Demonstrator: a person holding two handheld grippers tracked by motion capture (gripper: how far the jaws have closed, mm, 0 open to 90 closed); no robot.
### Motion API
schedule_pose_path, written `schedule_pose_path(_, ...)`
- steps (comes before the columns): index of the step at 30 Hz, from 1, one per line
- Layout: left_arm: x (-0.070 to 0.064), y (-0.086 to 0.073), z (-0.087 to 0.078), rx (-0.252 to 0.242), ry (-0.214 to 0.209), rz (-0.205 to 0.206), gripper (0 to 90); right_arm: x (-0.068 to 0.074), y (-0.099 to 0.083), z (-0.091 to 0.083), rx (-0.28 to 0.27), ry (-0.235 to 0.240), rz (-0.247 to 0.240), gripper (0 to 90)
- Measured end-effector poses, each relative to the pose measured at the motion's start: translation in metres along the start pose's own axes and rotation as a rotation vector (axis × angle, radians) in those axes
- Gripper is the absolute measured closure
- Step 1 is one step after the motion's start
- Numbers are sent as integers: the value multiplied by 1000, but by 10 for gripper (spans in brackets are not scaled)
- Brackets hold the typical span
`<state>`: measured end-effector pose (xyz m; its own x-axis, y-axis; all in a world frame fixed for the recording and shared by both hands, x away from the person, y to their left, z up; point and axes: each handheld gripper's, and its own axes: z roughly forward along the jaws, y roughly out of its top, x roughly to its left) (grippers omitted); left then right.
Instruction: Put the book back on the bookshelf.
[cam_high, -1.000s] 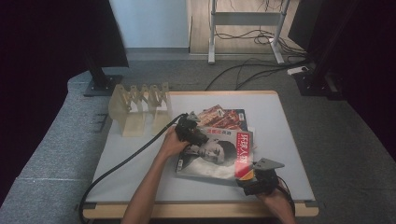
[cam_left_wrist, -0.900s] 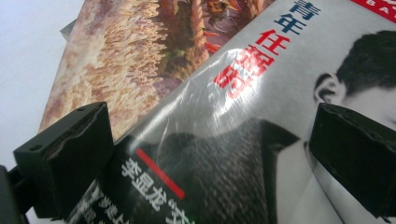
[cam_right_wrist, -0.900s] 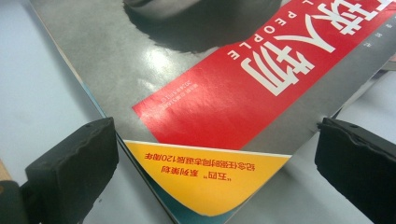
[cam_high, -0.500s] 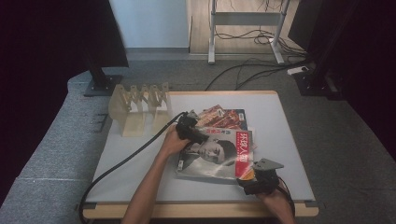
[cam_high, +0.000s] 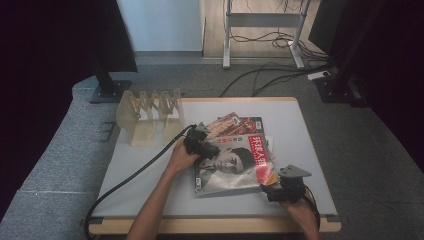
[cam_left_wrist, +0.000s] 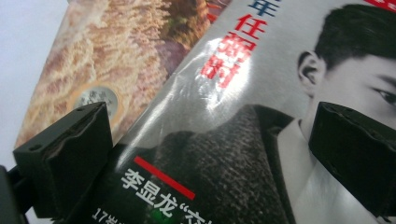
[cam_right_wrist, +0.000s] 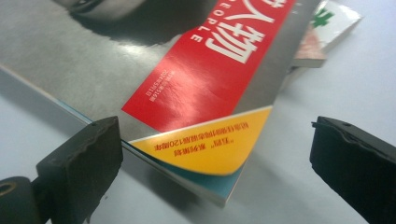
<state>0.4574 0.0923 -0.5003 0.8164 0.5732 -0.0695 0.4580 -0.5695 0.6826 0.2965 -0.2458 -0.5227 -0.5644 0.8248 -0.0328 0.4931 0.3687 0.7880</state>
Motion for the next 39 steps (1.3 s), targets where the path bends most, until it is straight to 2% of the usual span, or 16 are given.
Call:
schedule_pose_path(6,-4,-7,-7,4,14,-8,0,-8,2,2,-1,-23,13,36)
schedule_pose_path(14,-10,-19,-15,10,18,-22,0,-22,5,6,-5,-35,53,47)
schedule_pose_path(20,-17,-26,-21,14,27,-25,0,-28,10,8,-2,-56,55,68)
schedule_pose_path(24,-22,-32,-24,24,33,-12,0,-33,13,10,4,-66,62,75)
schedule_pose_path(32,-31,-41,-29,27,34,-14,0,-38,17,12,6,-67,74,66)
schedule_pose_path(34,-33,-43,-30,32,27,-14,0,-39,18,12,0,-74,75,97)
schedule_pose_path(39,-38,-46,-32,38,28,-13,0,-43,22,14,5,-92,78,105)
